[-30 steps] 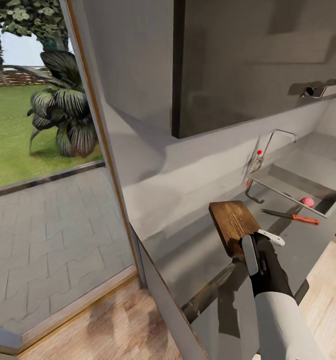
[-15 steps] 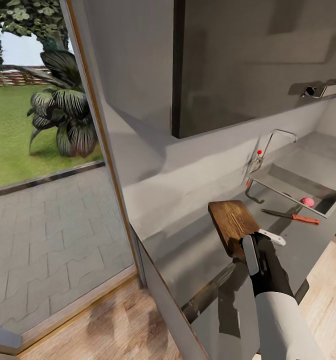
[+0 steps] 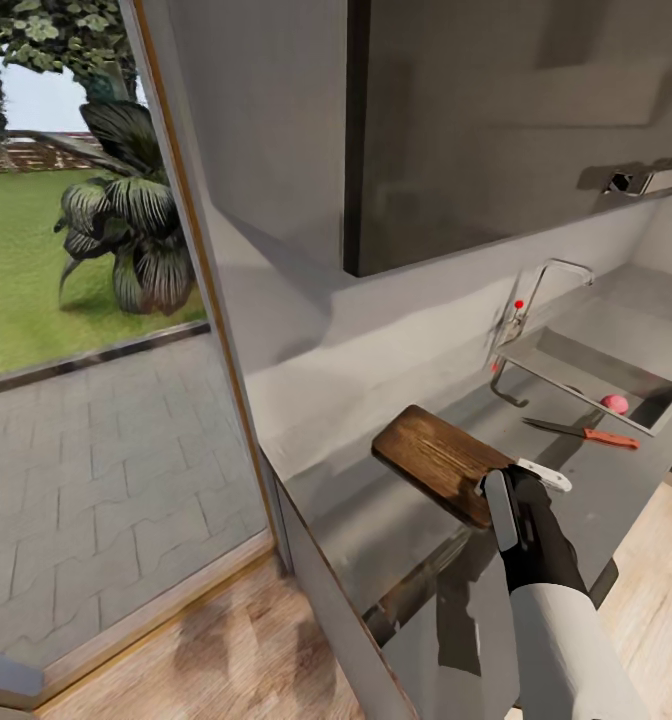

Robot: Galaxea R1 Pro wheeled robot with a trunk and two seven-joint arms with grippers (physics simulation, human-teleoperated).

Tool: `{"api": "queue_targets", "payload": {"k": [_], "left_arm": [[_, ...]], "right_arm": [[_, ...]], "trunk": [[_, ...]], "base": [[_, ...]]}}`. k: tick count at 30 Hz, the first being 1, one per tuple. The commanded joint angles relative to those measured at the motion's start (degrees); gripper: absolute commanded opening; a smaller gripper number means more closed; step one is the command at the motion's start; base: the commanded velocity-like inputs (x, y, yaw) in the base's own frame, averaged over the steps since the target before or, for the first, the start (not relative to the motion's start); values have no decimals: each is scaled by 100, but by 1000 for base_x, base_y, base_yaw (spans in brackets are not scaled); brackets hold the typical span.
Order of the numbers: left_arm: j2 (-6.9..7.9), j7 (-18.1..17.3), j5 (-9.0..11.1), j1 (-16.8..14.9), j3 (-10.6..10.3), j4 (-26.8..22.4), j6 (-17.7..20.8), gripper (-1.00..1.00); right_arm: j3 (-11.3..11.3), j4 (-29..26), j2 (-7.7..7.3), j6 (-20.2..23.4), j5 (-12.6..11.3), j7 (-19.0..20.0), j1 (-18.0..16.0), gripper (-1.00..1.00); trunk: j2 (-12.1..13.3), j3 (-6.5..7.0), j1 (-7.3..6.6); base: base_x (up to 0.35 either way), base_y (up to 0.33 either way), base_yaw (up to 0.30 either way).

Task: In the kitchen, take the Vidalia onion out of the sink, dice it on the chopping board with the paring knife, put the diced onion into the bowl on the countertop, then place both the paring knife and the chopping board into the sink.

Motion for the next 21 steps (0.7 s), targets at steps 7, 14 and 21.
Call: {"api": "queue_targets", "payload": {"k": [7,14,21], "left_arm": [[11,10,-10,2,1,-10,0,100],[-9,23,3,2,1,-8,4,100],[-20,25,11,1,3,-13,0,100]], "right_arm": [[5,171,25,56,-49,-56,-3,-100],[21,168,33,56,-51,-60,-3,-100],[34,131,12,53,-56,-60,-3,-100]], "trunk": [[-9,-4,5],[-9,49,5],[-9,110,5]], "base": [[0,0,0],[0,0,0],[0,0,0]]}}
